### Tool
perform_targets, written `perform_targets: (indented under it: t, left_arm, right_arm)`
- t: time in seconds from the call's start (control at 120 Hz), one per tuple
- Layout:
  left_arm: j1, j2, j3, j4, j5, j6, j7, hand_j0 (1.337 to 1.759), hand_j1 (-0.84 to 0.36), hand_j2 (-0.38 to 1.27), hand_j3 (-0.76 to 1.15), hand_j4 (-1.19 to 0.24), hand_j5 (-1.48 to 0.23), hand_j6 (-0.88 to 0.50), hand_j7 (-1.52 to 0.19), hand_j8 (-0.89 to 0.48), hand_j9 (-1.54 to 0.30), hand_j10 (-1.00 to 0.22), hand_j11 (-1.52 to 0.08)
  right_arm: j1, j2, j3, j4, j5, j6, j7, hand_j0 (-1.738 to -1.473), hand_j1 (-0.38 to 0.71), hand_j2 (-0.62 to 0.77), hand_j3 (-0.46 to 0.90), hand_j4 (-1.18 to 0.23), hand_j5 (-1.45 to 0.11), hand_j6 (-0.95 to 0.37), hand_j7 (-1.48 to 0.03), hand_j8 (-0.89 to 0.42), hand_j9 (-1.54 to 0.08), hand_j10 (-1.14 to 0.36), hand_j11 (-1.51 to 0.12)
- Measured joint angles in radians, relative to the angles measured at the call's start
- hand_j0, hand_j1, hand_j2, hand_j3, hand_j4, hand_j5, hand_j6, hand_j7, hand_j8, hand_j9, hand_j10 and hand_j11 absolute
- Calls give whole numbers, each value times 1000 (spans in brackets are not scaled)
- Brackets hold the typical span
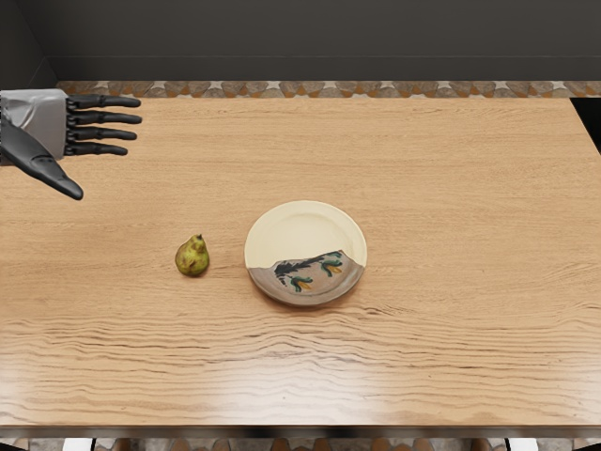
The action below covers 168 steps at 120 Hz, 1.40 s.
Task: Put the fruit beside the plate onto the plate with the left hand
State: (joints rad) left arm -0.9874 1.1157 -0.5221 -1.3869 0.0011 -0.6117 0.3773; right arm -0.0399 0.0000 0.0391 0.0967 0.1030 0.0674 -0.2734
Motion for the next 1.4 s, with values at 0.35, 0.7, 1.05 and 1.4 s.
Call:
perform_targets:
  t: [0.35, 0.7, 1.05, 1.4]
  left_arm:
    - [-46, -62, -1, 0, 85, 0, 32, 1658, 266, 14, 0, -70, -90, -70, -90, -70, -90, -70, -90]
    - [-61, -181, -15, -20, 446, 0, 42, 1658, 264, 15, 0, -73, -93, -74, -93, -74, -93, -73, -93]
    - [12, -281, 0, -123, 882, 131, 41, 1658, 260, 16, 0, -79, -98, -80, -98, -79, -98, -78, -97]
    - [79, -322, 2, -141, 1021, 211, 32, 1658, 254, 18, 0, -85, -106, -86, -106, -86, -105, -84, -105]
  right_arm:
    - [0, 0, -4, 0, -3, 0, -4, -1658, -349, 0, 0, 0, 0, -1, 0, 0, 0, 0, 0]
    - [0, 0, -3, 0, -3, 0, -4, -1658, -349, 0, 0, 0, 0, -1, 0, 0, 0, 0, 0]
    - [0, 0, -1, 0, -3, 0, -3, -1658, -349, 0, 0, 0, 0, -1, 0, 0, 0, 0, 0]
    - [0, 0, -1, 0, -3, 0, -4, -1658, -349, 0, 0, 0, 0, -1, 0, 0, 0, 0, 0]
